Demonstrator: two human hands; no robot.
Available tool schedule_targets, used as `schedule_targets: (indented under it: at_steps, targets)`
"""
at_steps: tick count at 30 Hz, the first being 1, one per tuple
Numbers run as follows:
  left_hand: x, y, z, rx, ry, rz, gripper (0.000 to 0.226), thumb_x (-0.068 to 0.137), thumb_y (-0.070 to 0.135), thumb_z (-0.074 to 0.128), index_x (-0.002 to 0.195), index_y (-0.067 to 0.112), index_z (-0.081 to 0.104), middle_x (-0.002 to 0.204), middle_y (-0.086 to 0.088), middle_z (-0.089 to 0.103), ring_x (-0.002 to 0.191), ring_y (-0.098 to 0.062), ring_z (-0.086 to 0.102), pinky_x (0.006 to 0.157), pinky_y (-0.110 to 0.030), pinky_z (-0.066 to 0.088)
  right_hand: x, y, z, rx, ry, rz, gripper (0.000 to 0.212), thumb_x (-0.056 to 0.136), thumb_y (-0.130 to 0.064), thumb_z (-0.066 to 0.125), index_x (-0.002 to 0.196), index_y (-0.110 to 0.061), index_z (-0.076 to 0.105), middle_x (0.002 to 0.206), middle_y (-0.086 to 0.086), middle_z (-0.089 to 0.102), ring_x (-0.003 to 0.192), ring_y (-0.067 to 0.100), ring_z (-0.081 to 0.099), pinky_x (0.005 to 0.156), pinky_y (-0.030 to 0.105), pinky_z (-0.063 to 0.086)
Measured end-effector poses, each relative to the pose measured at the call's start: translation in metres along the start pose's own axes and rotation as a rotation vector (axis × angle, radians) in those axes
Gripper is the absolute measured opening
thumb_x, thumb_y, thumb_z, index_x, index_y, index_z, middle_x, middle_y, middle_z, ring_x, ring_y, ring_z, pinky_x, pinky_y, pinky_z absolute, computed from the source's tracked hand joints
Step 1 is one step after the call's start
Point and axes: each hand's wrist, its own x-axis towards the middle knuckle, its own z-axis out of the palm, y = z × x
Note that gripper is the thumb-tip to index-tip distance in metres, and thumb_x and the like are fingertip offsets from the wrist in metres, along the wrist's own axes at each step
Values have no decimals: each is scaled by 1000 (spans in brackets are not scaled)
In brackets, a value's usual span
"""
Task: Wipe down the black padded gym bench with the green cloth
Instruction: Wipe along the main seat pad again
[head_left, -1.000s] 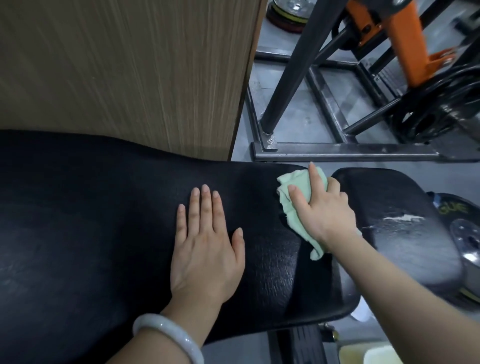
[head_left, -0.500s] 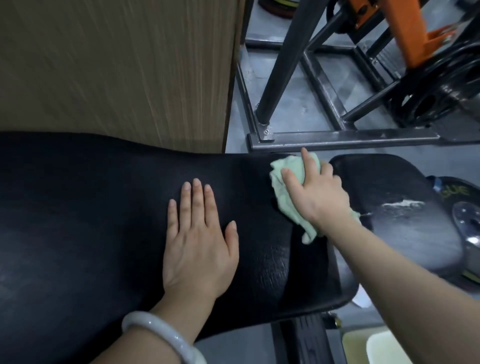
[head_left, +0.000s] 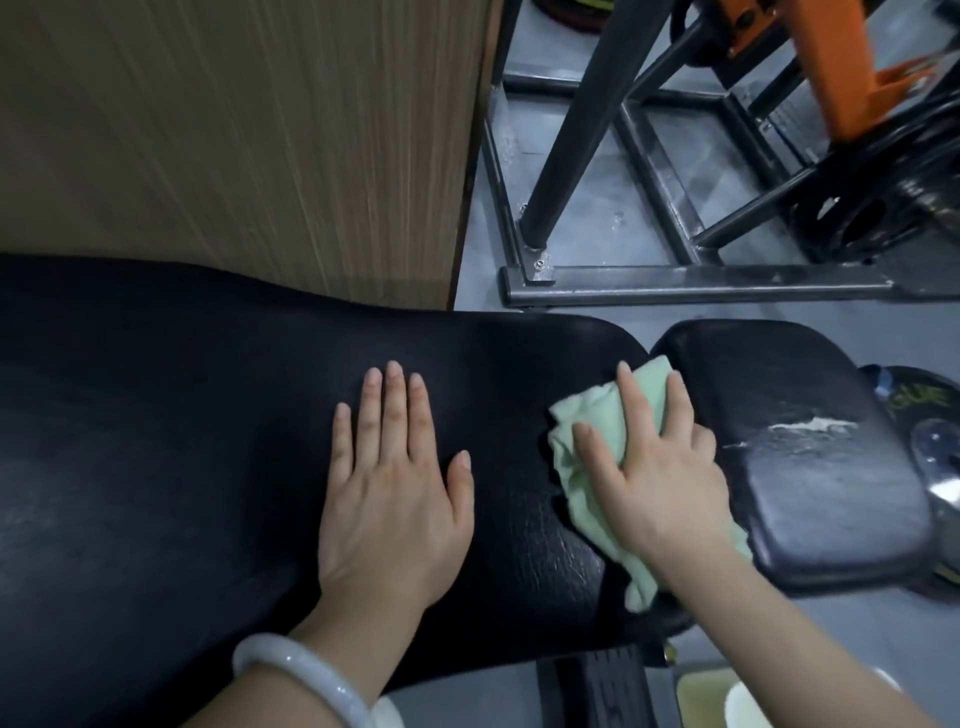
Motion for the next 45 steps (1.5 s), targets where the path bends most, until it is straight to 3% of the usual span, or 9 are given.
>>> schedule_targets:
  at_steps: [3, 7, 17, 25, 28, 31, 35, 40, 45]
  targets:
    - [-1, 0, -3, 9, -42, -11, 71, 93, 45, 16, 148, 1, 22, 157, -14, 17, 147, -24, 9, 117, -44, 6, 31, -8, -2, 83, -6, 70, 68, 89, -68, 27, 150, -45, 6, 158, 3, 11, 125, 38, 34, 97, 46, 33]
    - [0, 2, -7, -10, -54, -15, 74, 90, 49, 4, 151, 7, 6, 160, -10, 1, 147, -19, -7, 118, -40, -6, 47, -15, -2, 102, 18, 89, 67, 91, -66, 25, 151, -42, 7, 150, 7, 25, 120, 37, 40, 93, 45, 34]
    - [0, 1, -2, -18, -6, -3, 69, 93, 43, 23, 145, -2, 29, 154, -17, 24, 145, -27, 18, 115, -47, 12, -26, 7, 0, 46, 3, 25, 72, 84, -69, 20, 149, -46, 3, 160, 5, 2, 137, 30, 21, 105, 42, 29]
    - [-1, 0, -1, 19, -18, -4, 71, 93, 46, 14, 149, 2, 19, 158, -14, 15, 147, -23, 7, 118, -43, 3, 35, -10, -4, 87, -8, 73, 69, 91, -66, 26, 152, -37, 7, 146, 12, 27, 120, 37, 39, 92, 45, 35]
    - [0, 1, -1, 3, -10, -3, 72, 93, 46, 15, 148, 1, 21, 157, -14, 16, 147, -23, 8, 118, -43, 3, 10, -1, 0, 56, 11, 36, 69, 90, -67, 25, 151, -42, 5, 157, 9, 12, 129, 36, 32, 100, 47, 31]
    - [0, 0, -1, -5, -4, -3, 71, 93, 45, 17, 148, 0, 24, 156, -15, 19, 147, -25, 11, 118, -44, 6, -31, 7, 8, 10, 75, -4, 73, 83, -75, 12, 150, -46, 9, 160, 6, 5, 133, 32, 24, 102, 48, 30]
    - [0, 1, -1, -11, -4, -6, 70, 93, 44, 19, 147, 0, 25, 156, -16, 21, 146, -26, 14, 117, -45, 8, -35, 6, 6, -16, 13, 5, 80, 74, -76, 1, 149, -48, 2, 160, 3, -5, 135, 31, 19, 105, 46, 27]
    - [0, 1, -2, -1, -18, -6, 71, 93, 45, 15, 149, 2, 20, 158, -14, 16, 147, -24, 8, 119, -43, 4, 15, 5, 0, 25, -30, -63, 70, 87, -69, 24, 150, -45, 3, 161, 7, -1, 132, 36, 26, 105, 46, 28]
    - [0, 2, -4, -20, -17, -2, 72, 92, 46, 12, 150, 3, 17, 159, -14, 12, 147, -23, 3, 119, -42, 1, 17, 4, -1, 66, -5, -26, 67, 90, -68, 26, 150, -46, 6, 161, 5, 4, 132, 35, 28, 102, 44, 31]
